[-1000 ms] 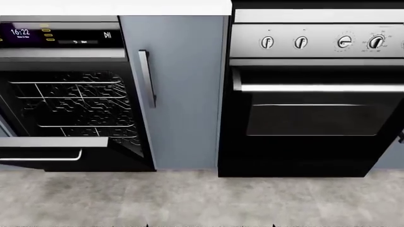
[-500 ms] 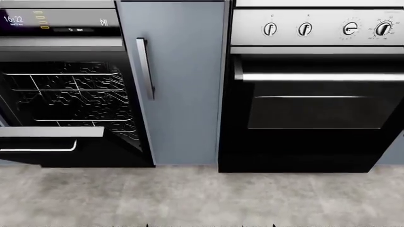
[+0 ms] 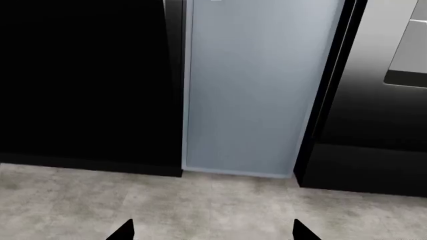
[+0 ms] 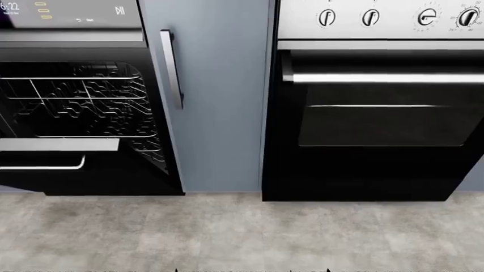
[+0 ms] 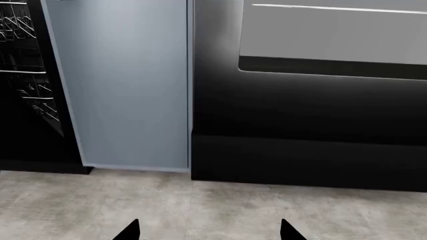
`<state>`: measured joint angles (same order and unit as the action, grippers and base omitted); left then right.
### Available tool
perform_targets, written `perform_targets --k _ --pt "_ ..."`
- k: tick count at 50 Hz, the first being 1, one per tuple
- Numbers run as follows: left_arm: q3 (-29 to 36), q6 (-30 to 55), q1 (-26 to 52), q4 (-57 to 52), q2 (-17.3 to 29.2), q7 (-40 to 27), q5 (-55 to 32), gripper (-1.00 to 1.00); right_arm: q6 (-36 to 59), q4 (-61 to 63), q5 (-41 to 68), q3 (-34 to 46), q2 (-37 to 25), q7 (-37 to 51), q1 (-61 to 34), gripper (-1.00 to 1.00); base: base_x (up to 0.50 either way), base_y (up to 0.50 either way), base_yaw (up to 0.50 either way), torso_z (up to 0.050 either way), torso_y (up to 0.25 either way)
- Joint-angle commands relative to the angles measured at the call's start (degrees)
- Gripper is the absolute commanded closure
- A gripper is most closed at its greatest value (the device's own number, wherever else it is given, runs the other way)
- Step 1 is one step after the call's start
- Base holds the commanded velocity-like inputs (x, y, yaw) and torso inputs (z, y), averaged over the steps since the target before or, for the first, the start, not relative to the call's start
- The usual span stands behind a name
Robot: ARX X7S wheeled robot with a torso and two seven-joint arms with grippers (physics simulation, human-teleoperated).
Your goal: Close the dishwasher door
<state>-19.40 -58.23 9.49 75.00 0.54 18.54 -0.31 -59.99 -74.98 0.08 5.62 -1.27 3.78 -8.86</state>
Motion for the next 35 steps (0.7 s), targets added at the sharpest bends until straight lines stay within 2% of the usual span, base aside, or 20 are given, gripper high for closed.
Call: perform_targets --k 1,35 --pt "-0.1 0.0 0.0 0.0 0.0 0.1 0.0 -1.0 0.0 0.0 0.0 -0.1 0.0 -0.2 0.0 -1.0 0.0 0.0 0.0 -0.05 0.0" --pt "-0.1 0.0 0.0 0.0 0.0 0.1 0.0 -1.0 0.0 0.0 0.0 -0.3 0.1 -0.3 0.0 -1.0 0.0 0.0 0.0 -0.05 0.0"
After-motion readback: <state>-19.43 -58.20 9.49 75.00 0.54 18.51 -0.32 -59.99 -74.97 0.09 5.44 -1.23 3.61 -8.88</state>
